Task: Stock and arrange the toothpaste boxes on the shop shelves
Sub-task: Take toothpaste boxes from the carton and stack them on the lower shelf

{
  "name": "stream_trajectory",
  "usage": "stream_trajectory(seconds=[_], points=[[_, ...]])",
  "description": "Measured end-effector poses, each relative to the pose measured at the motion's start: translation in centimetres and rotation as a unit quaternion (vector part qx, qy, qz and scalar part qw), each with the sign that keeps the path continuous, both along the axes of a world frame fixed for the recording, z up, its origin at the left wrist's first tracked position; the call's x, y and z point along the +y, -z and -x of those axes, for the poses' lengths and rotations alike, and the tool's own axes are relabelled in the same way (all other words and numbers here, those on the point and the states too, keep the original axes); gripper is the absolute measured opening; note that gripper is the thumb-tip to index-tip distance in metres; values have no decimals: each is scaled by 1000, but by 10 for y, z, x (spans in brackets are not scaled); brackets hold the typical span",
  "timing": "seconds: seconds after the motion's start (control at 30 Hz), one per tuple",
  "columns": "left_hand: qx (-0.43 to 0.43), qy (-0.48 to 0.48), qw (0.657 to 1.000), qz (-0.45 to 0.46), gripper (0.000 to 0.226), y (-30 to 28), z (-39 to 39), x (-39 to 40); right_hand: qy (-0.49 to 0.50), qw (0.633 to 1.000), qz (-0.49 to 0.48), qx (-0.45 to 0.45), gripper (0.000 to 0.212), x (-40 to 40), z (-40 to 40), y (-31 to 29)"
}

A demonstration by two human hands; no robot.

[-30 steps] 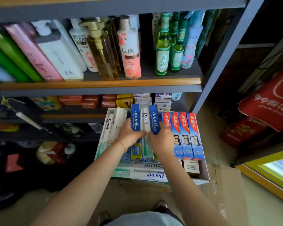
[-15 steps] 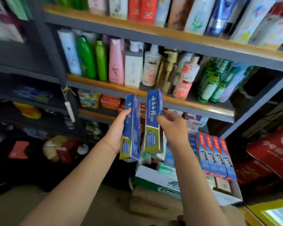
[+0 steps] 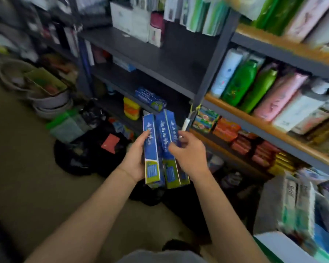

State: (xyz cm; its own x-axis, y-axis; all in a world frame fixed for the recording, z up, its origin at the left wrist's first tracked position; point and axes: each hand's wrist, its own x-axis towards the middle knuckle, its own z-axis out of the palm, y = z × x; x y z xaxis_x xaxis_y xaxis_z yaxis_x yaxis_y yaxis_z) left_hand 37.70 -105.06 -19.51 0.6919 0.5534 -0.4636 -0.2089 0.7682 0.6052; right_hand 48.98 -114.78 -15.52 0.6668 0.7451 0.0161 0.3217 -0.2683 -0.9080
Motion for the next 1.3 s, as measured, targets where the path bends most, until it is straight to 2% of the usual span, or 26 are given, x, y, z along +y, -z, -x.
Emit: stream_trajectory(seconds=[0.07,0.13,0.2,0.3,0.37,0.43,0.5,0.57,0.6,0.63,0.73,0.8,0.93,1.07,1.17,1.3], points=[[2,9,1000,-17,34,1,0,22,-31,996,24,-86,17,31,7,9],[26,8,999,-34,34,9,-6,46,-35,992,37,-120,20,63,4,16],[47,4,997,-55,31,17,-13,74,-39,992,42,-113,17,98,-8,24],[78,-23,994,-79,37,26,-28,125,-96,987,55,-118,20,155,-28,38],[114,-54,989,-81,29,30,-40,159,-137,986,65,-71,26,195,-39,46],[151,-79,984,-58,31,38,-51,196,-171,981,85,-33,29,226,-49,54],[177,-129,975,-31,43,50,-64,232,-210,964,151,-58,36,252,-60,59],[188,-179,966,11,74,72,-78,262,-238,934,249,-100,57,271,-72,63],[194,-192,962,30,82,82,-85,273,-245,921,282,-106,65,278,-76,68],[195,-201,959,41,78,87,-93,280,-244,916,299,-109,68,284,-80,73],[185,-172,965,68,38,99,-119,295,-198,923,307,-118,64,306,-93,93],[186,-154,967,80,30,117,-137,313,-177,925,312,-123,66,323,-105,114],[213,-86,966,116,48,146,-167,353,-137,917,344,-147,84,359,-133,154],[216,-28,965,147,38,160,-191,393,-92,900,389,-174,90,388,-154,179],[230,21,962,148,40,172,-209,420,-60,883,424,-194,91,407,-168,194],[247,72,951,170,40,184,-225,442,-1,880,420,-221,89,419,-181,208]])
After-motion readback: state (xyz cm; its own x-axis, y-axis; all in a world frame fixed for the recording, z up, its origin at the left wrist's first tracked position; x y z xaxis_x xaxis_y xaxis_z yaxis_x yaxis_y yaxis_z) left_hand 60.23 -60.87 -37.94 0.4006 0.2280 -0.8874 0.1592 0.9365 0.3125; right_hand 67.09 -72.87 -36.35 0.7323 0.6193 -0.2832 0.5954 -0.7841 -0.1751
